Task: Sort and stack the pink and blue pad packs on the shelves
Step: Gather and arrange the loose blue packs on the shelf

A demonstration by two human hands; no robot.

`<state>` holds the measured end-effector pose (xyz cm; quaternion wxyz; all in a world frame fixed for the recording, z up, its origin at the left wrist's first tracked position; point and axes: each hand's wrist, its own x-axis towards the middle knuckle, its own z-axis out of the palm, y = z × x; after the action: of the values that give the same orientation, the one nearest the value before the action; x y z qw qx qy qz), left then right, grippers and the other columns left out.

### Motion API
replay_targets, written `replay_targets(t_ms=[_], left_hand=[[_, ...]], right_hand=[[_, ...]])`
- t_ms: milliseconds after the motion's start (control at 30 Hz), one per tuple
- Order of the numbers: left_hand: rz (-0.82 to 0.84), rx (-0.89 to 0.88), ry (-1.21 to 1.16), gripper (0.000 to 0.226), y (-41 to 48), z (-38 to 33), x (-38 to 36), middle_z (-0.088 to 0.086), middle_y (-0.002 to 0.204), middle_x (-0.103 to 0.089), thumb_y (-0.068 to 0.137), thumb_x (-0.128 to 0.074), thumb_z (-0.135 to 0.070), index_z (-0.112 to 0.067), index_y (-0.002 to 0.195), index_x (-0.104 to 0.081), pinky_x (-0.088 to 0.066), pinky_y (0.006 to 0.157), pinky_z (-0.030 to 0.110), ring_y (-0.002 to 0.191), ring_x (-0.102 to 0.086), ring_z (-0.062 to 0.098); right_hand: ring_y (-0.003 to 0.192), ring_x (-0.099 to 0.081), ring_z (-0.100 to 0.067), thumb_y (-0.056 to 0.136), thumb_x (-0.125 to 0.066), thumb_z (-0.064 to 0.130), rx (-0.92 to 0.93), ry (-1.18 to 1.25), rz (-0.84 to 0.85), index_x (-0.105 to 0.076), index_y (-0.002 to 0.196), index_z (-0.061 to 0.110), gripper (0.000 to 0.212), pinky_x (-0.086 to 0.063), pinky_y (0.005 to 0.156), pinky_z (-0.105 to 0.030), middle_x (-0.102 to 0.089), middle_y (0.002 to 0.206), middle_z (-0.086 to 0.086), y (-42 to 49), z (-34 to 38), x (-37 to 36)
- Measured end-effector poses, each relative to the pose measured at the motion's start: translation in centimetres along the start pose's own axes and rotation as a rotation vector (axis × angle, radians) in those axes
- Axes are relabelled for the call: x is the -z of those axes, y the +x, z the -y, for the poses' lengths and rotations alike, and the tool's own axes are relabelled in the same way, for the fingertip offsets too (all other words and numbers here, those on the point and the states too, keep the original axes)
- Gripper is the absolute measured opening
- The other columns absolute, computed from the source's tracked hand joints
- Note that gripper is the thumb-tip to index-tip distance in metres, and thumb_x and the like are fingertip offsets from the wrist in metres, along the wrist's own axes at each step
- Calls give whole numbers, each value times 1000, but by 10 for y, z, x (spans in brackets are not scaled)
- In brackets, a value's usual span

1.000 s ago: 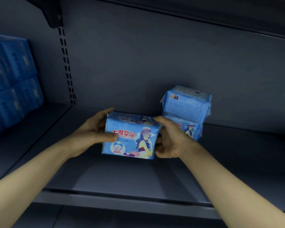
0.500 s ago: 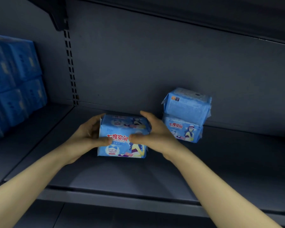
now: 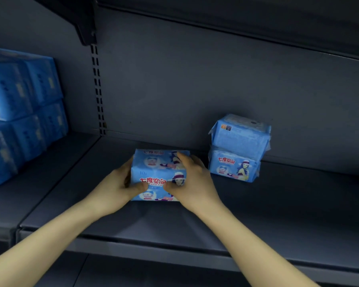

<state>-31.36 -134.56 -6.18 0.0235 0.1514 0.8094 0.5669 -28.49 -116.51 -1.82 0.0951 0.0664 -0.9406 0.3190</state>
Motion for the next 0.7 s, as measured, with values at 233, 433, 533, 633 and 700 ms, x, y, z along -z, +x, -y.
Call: replay_targets(t_ms=[233, 433, 533, 633, 700], left_hand=[[-65, -27, 224, 49, -7, -8, 1, -11, 111, -63, 88, -59, -12, -26, 132, -42, -46, 91, 27, 106, -60, 11], [-75, -43, 213, 51, -11, -5, 15, -16, 109, -60, 89, -57, -13, -26, 135, -38, -43, 83, 17, 106, -59, 7], [-75, -51, 231, 49, -11, -4, 28, -24, 101, -58, 89, -57, -14, -26, 134, -40, -41, 77, 6, 99, -59, 2], [-67, -54, 269, 48, -10, -6, 42, -28, 96, -54, 90, -56, -16, -28, 133, -38, -37, 68, -1, 90, -56, -3], [-58, -47, 278, 51, -9, -6, 51, -23, 101, -55, 91, -55, -17, -29, 136, -35, -38, 69, 3, 95, -55, 1]], right_hand=[[115, -49, -18, 80, -66, 28, 20, -115, -42, -32, 143, 22, 72, -42, 94, -25, -41, 133, -3, -4, 11, -10], [118, -48, -18, 82, -65, 29, 33, -157, -30, -30, 144, 23, 72, -41, 96, -27, -40, 135, -1, 0, 29, -14], [119, -48, -17, 83, -64, 28, 28, -160, -26, -29, 144, 24, 71, -40, 95, -25, -39, 137, 0, 3, 38, -21], [120, -47, -15, 83, -64, 28, 20, -139, -34, -30, 144, 24, 69, -38, 94, -22, -39, 137, 1, 7, 47, -28], [121, -46, -14, 84, -64, 27, 19, -129, -34, -30, 143, 24, 69, -37, 93, -20, -38, 138, 2, 10, 53, -33]])
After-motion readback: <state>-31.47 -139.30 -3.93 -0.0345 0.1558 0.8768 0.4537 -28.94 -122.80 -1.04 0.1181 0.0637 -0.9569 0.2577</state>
